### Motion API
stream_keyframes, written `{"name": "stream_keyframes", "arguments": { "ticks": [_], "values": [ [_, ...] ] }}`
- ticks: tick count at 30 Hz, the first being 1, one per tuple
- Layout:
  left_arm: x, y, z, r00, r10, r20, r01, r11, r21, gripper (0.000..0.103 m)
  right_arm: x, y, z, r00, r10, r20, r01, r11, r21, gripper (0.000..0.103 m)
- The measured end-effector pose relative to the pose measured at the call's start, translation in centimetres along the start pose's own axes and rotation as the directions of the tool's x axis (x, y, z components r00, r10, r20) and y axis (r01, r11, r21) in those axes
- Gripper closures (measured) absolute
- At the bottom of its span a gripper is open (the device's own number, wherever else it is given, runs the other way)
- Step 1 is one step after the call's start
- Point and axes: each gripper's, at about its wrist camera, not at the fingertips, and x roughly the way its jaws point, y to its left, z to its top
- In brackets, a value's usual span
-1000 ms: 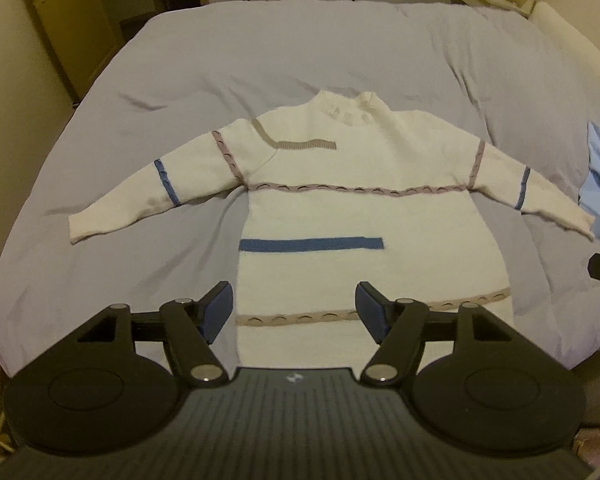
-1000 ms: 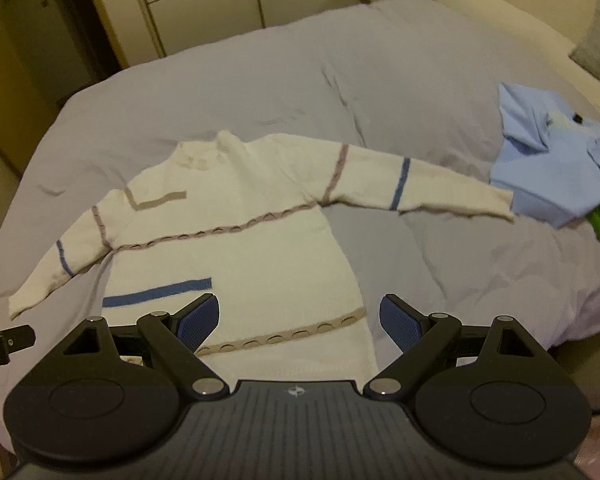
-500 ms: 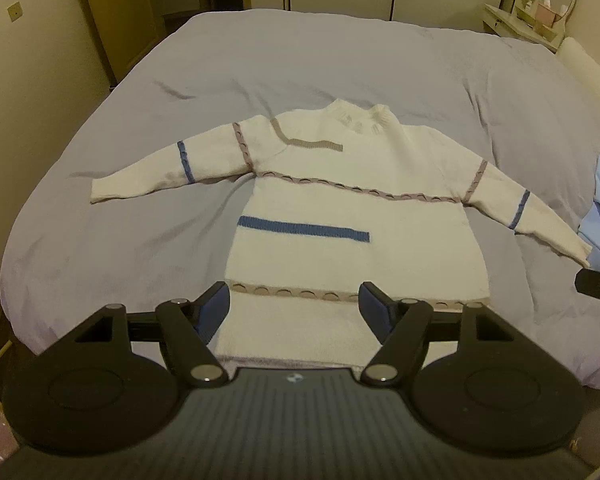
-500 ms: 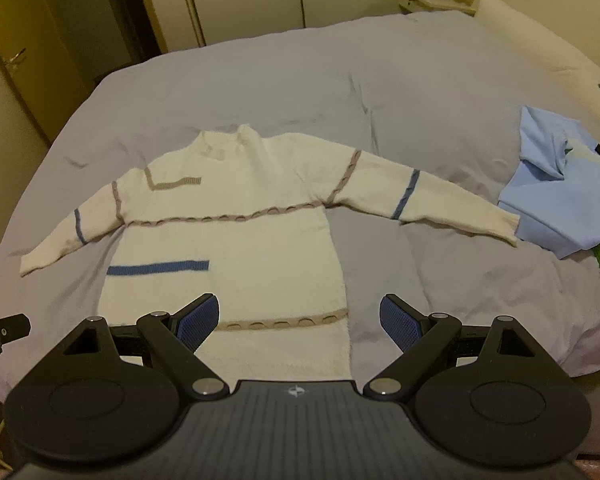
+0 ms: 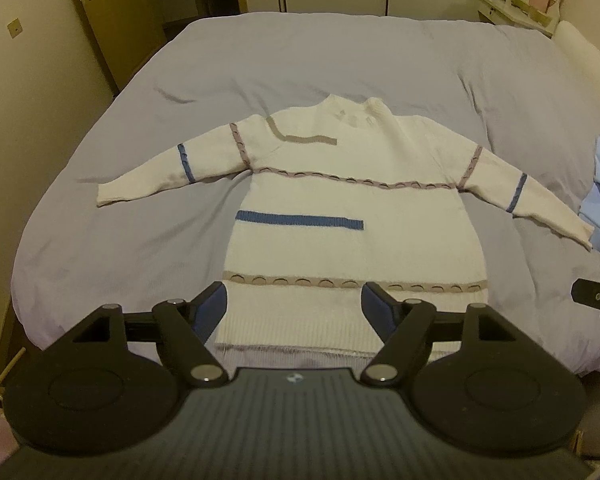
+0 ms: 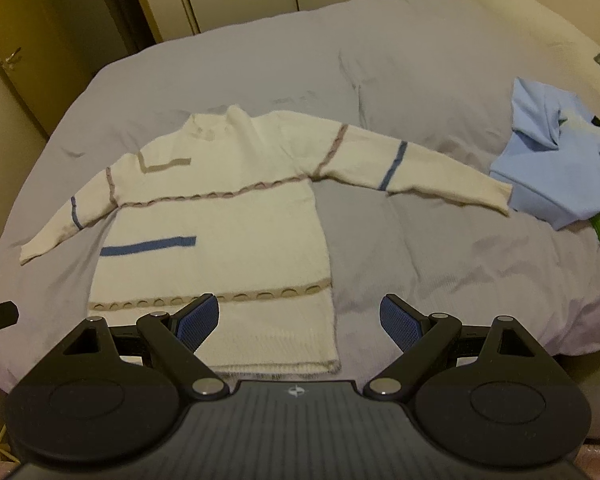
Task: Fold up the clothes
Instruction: 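Release the hem and withdraw both grippers above the flattened sweater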
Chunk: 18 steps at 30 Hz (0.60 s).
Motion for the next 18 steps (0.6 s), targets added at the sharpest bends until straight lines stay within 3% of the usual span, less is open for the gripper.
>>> {"name": "stream_keyframes", "arguments": {
  "ticks": [18],
  "values": [
    [0.2,0.0,-1.5,1.000,0.001,-0.022,-0.002,1.000,-0.017,0.027,0.5,-1.3,-1.5,0.999,-0.015,-0.044,0.015,1.000,-0.006,0.013]
  ]
}}
